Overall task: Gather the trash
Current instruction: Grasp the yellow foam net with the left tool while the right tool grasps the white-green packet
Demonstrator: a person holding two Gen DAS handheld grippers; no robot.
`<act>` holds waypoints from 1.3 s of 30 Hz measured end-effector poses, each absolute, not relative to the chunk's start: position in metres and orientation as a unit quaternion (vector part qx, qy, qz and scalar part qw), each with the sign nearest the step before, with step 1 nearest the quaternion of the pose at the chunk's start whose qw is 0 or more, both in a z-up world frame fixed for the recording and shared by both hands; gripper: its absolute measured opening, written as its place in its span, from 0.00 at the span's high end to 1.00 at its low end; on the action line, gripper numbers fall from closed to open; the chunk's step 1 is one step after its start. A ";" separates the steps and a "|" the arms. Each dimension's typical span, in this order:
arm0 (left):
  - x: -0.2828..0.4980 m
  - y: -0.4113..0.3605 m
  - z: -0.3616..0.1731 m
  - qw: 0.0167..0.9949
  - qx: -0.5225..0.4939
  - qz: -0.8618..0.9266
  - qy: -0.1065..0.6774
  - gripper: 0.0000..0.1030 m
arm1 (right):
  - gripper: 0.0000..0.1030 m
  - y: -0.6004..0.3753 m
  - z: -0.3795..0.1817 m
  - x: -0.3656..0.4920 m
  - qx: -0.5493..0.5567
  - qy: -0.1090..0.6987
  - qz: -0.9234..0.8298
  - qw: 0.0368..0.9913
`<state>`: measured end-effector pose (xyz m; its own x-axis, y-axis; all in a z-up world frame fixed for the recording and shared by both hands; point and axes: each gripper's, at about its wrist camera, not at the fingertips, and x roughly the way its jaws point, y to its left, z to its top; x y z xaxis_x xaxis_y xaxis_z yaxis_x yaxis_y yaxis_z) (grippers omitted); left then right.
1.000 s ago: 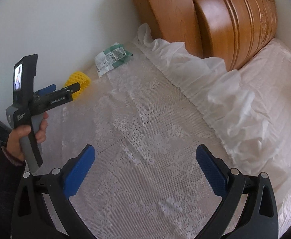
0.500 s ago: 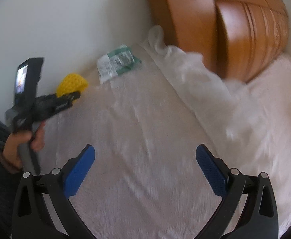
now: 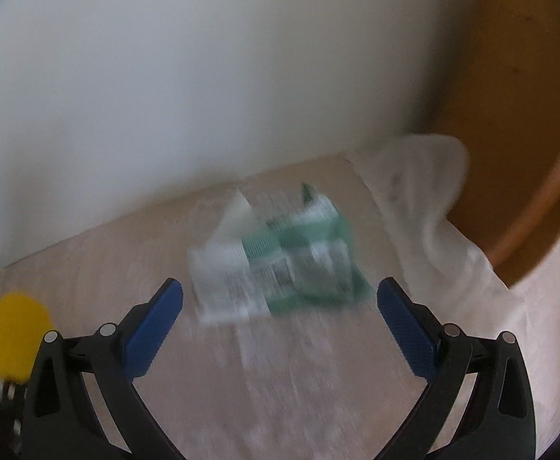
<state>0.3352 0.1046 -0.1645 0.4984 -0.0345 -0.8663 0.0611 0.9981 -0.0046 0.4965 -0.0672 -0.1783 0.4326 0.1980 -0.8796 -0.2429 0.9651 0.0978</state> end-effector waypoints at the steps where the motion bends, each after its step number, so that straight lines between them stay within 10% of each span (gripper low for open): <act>1: 0.336 0.106 -0.165 0.865 0.010 -0.027 0.500 0.64 | 0.02 -0.062 -0.182 0.502 -0.028 0.517 0.129 0.845; 12: 0.317 0.111 -0.163 0.867 -0.007 -0.021 0.497 0.64 | 0.16 -0.062 -0.179 0.485 -0.056 0.491 0.140 0.858; 39: 0.099 0.056 -0.102 0.858 0.025 -0.112 0.501 0.64 | 0.16 -0.159 -0.112 0.106 0.099 0.478 0.125 0.864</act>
<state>0.0986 0.0562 -0.1015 0.4736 -0.1675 -0.8647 0.2180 0.9735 -0.0692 0.1061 -0.1585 -0.1120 0.5119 0.3102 -0.8011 -0.1214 0.9493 0.2900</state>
